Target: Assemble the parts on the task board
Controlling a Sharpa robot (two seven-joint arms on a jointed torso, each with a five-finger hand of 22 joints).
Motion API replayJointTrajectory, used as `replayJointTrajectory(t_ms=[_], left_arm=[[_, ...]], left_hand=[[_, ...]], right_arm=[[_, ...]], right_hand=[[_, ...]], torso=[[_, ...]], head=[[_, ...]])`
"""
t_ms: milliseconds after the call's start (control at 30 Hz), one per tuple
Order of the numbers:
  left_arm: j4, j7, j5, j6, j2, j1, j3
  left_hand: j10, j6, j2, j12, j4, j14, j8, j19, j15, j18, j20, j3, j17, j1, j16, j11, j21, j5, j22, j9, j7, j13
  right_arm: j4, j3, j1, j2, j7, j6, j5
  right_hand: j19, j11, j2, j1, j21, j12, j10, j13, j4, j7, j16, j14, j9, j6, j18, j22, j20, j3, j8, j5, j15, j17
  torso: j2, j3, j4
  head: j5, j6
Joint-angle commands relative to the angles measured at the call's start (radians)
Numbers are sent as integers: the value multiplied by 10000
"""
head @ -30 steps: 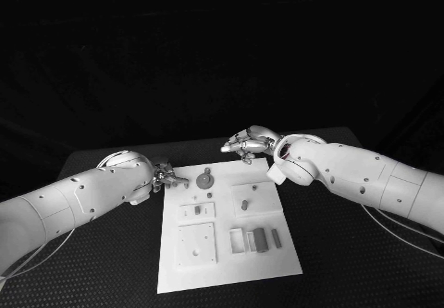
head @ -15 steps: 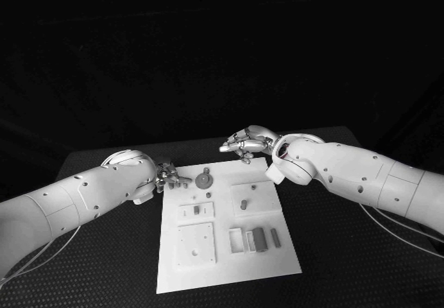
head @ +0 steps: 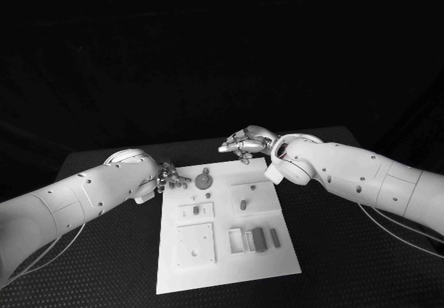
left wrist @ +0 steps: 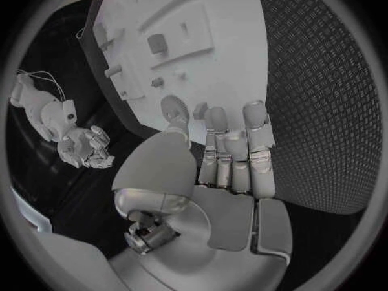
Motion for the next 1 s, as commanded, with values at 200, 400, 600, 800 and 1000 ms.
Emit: replayJointTrajectory(t_ms=[200, 400, 600, 800, 1000], left_arm=[[-226, -187, 176, 266, 174, 21, 7], [-307, -231, 178, 293, 245, 21, 7], [-392, -228, 231, 339, 300, 21, 7], [-481, -263, 303, 480, 378, 21, 7], [-555, -285, 291, 646, 446, 19, 6]], left_hand=[[67, 132, -178, -3, -8, -30, -76, 20, -32, 469, -18, -129, 36, 256, 127, 20, 46, 1678, 220, 91, 33, 53], [85, 155, -199, 11, -9, -37, -67, 13, -37, 467, -21, -139, 44, 254, 149, 14, 72, 2038, 219, 128, 25, 69], [135, 204, -219, 39, -3, -14, -41, 34, -55, 466, -31, -160, 54, 186, 179, -5, 107, 2014, 221, 162, 4, 86], [174, 240, -224, 53, 4, 7, -25, 55, -76, 469, -49, -148, 59, 29, 198, -27, 136, 1831, 218, 188, -17, 95], [216, 281, -224, 77, -8, 27, -3, 73, -96, 477, -67, -115, 69, 34, 221, -49, 162, 1798, 222, 209, -40, 107]], right_arm=[[10, 2, -5, 12, 54, 65, -31], [-6, 2, -5, 35, 59, 67, -31], [-6, 2, -5, 35, 62, 69, -31], [-6, 2, -5, 37, 66, 69, -31], [-2, 2, -5, 39, 65, 73, -31]], right_hand=[[-14, -30, 96, -17, -58, 65, -68, -18, -17, 88, 66, -63, 15, -23, 314, 161, -81, -44, -53, 19, -10, -15], [-15, -29, 91, -19, -58, 66, -68, -19, -18, 88, 66, -63, 15, -24, 314, 161, -81, -46, -54, 19, -10, -15], [-16, -29, 86, -22, -59, 67, -69, -21, -18, 88, 66, -64, 15, -24, 314, 161, -81, -49, -54, 19, -10, -16], [-16, -29, 84, -24, -59, 68, -69, -22, -18, 88, 66, -64, 15, -24, 314, 161, -82, -50, -54, 19, -10, -16], [-17, -29, 83, -26, -59, 69, -70, -23, -18, 88, 67, -64, 16, -24, 314, 161, -82, -51, -55, 19, -10, -17]], torso=[[19, 4, -8], [11, 7, 5], [3, 2, 5], [-3, 3, 0], [-3, 2, -1]], head=[[-23, -3], [-43, -21], [-48, -43], [-55, -51], [-63, -57]])
